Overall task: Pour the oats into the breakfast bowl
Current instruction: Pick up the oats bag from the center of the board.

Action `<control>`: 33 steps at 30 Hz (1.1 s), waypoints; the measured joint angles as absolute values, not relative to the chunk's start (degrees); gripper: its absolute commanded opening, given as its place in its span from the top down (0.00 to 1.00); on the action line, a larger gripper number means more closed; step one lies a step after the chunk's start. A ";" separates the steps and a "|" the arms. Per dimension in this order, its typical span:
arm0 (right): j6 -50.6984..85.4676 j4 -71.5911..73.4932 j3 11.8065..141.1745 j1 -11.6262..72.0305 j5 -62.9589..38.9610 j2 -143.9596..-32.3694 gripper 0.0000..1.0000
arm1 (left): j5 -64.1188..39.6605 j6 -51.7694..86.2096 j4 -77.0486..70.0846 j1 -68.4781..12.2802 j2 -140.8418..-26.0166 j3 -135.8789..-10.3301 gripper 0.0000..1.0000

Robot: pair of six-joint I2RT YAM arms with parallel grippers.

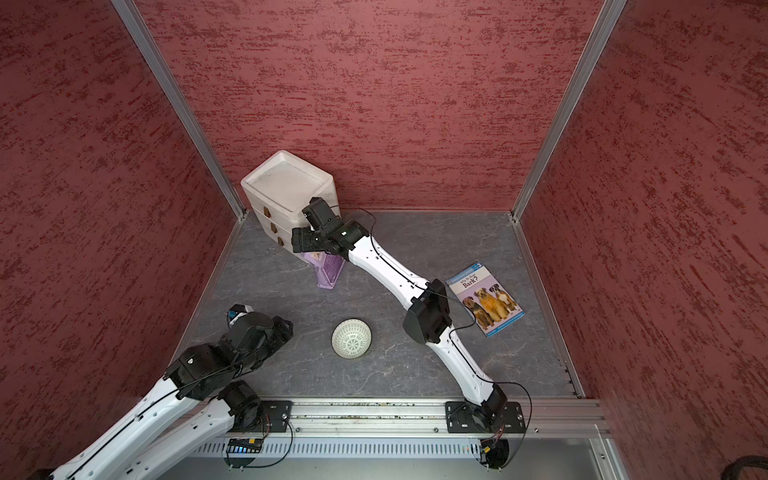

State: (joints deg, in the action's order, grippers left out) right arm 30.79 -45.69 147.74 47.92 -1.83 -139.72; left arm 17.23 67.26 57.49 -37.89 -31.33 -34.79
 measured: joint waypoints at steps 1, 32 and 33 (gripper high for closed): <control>30.87 -45.69 147.76 47.99 -1.13 -140.14 0.17 | 17.23 67.26 57.47 -37.89 -31.29 -34.79 0.15; 8.47 -61.17 139.11 46.59 20.23 -119.15 1.00 | 9.04 63.05 39.38 -39.24 -35.75 -35.18 0.19; 7.97 -61.19 136.35 46.37 20.84 -115.72 1.00 | 8.88 62.94 38.09 -39.79 -36.75 -35.24 0.19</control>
State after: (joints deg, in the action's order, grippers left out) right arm 7.97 -61.19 136.35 46.37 20.84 -115.72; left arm 8.88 62.94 38.09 -39.79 -36.75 -35.24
